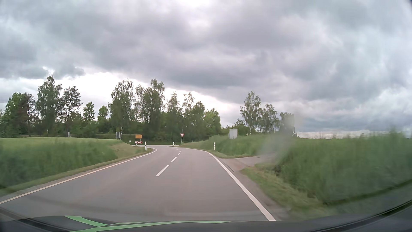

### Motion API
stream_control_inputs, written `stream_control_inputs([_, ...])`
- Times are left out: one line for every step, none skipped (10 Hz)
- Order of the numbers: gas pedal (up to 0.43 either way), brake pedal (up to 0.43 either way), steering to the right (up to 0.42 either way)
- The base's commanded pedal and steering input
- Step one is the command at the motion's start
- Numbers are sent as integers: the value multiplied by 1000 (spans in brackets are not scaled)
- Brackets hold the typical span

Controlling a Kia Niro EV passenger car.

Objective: Follow the waypoints while adhering to traffic rules and regulations

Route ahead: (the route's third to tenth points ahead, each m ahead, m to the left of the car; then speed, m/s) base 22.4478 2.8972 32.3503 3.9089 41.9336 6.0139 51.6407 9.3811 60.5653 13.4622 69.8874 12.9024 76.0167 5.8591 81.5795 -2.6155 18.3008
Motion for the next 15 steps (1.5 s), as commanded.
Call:
stream_control_inputs([0, 244, -19])
stream_control_inputs([0, 244, -19])
stream_control_inputs([0, 244, -19])
stream_control_inputs([0, 250, -20])
stream_control_inputs([0, 250, -21])
stream_control_inputs([0, 250, -23])
stream_control_inputs([0, 250, -25])
stream_control_inputs([0, 250, -25])
stream_control_inputs([0, 250, -25])
stream_control_inputs([0, 250, -25])
stream_control_inputs([0, 250, -26])
stream_control_inputs([0, 244, -27])
stream_control_inputs([0, 244, -28])
stream_control_inputs([0, 244, -30])
stream_control_inputs([0, 244, -34])
